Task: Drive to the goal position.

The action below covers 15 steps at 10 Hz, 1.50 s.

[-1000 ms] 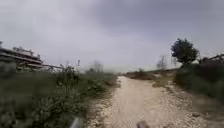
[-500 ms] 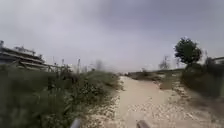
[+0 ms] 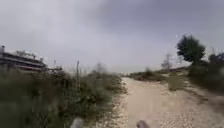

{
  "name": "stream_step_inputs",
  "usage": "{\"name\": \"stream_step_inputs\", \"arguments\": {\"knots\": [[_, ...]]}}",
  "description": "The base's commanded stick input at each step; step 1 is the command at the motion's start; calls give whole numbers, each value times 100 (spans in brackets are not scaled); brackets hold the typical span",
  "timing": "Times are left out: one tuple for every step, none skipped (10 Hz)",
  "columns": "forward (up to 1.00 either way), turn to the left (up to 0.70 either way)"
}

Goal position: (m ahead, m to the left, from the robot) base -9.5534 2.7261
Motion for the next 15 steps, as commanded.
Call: {"name": "stream_step_inputs", "arguments": {"knots": [[0, 0], [0, 0], [0, 0], [0, 0], [0, 0], [0, 0], [0, 0], [0, 0], [0, -42], [0, -100], [0, -100], [0, -100], [0, -100], [0, -100], [0, -100]]}}
